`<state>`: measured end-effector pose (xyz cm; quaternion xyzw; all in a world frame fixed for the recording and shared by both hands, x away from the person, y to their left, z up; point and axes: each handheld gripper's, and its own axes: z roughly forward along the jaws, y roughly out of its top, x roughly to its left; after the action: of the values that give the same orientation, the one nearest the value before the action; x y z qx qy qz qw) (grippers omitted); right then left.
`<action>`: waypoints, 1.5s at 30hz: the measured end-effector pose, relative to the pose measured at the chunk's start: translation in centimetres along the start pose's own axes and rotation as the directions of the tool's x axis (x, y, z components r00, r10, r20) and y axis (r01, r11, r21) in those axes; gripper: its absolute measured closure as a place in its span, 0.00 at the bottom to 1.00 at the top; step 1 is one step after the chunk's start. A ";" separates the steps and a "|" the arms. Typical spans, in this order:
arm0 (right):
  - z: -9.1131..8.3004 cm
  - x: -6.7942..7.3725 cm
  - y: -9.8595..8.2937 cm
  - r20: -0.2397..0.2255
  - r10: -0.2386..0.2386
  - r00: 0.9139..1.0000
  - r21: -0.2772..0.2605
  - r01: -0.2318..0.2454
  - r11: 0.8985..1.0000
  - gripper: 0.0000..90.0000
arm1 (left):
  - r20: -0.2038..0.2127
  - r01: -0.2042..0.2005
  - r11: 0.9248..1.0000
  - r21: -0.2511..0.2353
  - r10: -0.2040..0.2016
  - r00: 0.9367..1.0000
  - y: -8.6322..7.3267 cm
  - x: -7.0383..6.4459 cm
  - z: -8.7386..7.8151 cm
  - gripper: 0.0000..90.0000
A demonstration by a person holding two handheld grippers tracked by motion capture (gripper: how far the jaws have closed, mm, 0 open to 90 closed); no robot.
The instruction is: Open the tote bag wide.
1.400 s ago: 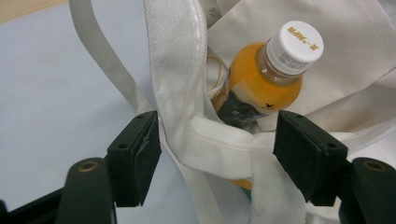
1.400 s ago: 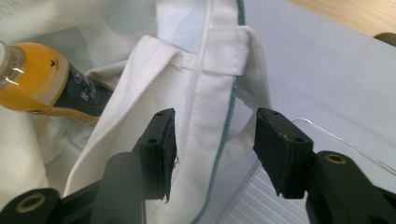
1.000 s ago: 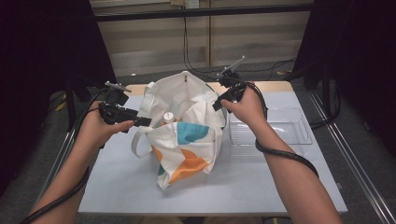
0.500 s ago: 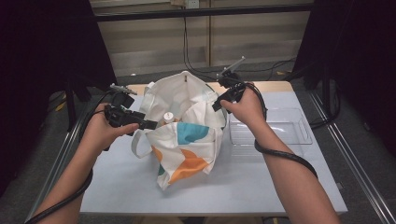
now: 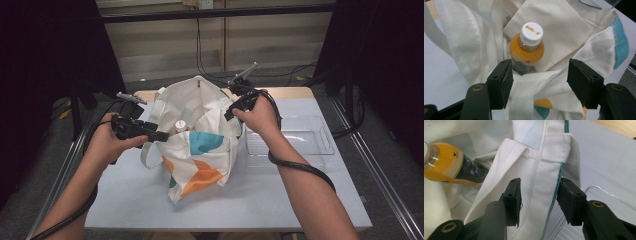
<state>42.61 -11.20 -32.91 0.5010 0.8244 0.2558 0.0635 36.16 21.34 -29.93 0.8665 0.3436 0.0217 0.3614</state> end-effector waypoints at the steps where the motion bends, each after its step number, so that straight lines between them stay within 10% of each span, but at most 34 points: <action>1: 0.0 0.0 0.0 0.000 -0.001 1.000 -0.002 0.001 1.000 0.61 | 0.015 -0.001 1.000 0.001 0.001 1.000 0.0 -0.2 0.0 0.43; 10: 0.3 -0.2 -0.2 -0.010 0.012 1.000 0.004 -0.012 1.000 0.66 | 0.062 -0.038 0.999 0.036 0.036 0.997 -0.2 -0.6 1.7 0.50; 21: 1.0 -1.1 -0.5 0.013 0.030 0.999 0.004 -0.030 1.000 0.83 | 0.111 -0.117 0.984 0.131 0.103 0.988 -1.1 -0.1 2.7 0.91; 34: 2.5 -1.9 -1.3 0.012 0.056 0.998 0.005 -0.056 0.998 0.84 | 0.125 -0.066 0.993 0.098 0.054 0.991 -3.3 0.3 3.9 0.96; 45: 3.6 -1.9 -1.9 0.030 0.080 0.996 0.013 -0.080 0.997 0.85 | 0.115 -0.101 0.987 0.126 0.086 0.990 -4.2 0.6 4.8 0.96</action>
<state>43.34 -12.22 -37.19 0.5377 0.8044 0.2448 0.0618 35.58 20.91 -36.32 0.9036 0.2829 -0.0315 0.3202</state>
